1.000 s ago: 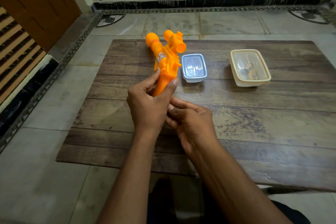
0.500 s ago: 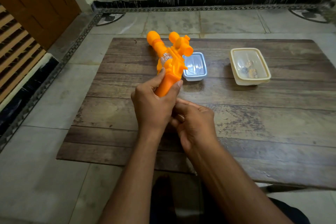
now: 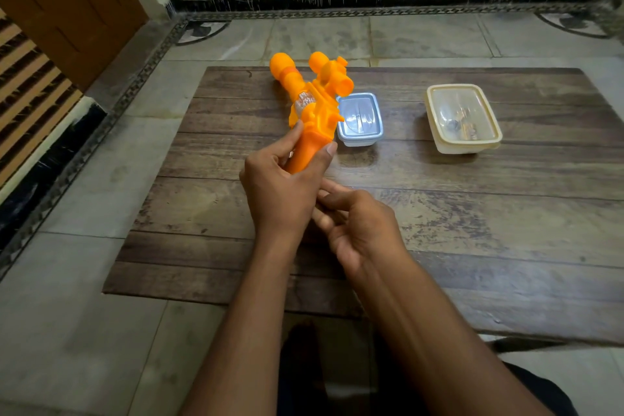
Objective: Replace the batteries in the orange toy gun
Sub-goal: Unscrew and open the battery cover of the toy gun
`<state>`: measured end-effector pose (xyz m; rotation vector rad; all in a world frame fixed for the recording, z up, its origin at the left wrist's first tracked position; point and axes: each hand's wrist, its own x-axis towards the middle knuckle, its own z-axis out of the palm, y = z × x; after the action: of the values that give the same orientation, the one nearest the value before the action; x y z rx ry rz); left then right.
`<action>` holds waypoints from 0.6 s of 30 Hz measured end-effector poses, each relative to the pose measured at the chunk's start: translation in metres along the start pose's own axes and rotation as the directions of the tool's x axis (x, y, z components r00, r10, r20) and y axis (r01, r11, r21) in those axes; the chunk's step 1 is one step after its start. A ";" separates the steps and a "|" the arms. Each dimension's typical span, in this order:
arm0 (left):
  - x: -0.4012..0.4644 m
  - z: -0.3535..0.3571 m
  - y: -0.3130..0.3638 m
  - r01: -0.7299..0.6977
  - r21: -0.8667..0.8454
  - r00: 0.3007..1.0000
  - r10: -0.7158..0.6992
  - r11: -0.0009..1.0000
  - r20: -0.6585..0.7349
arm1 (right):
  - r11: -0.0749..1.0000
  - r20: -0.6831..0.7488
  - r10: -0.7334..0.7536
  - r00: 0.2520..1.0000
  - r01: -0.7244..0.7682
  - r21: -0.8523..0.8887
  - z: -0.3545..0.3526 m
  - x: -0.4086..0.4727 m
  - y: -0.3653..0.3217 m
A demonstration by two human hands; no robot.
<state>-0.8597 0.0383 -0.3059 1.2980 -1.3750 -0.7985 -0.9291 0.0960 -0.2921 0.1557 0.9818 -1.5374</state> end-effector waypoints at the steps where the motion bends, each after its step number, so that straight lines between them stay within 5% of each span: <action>1: 0.001 0.000 -0.001 0.012 -0.019 1.000 -0.012 1.000 0.001 | 1.000 0.002 0.003 1.000 -0.003 0.008 0.000 0.001 0.001; 12: 0.005 0.003 -0.003 0.090 -0.163 0.996 -0.092 0.982 -0.002 | 0.998 -0.065 -0.056 0.996 0.053 -0.040 0.000 0.006 0.008; 18: 0.002 -0.003 0.003 0.097 -0.275 0.978 -0.143 0.956 -0.151 | 0.944 0.000 -0.240 0.971 0.233 -0.233 -0.004 0.004 0.002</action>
<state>-0.8576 0.0376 -0.3020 1.2148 -1.0219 -0.9007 -0.9299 0.0956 -0.2981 -0.1103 1.2298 -1.6258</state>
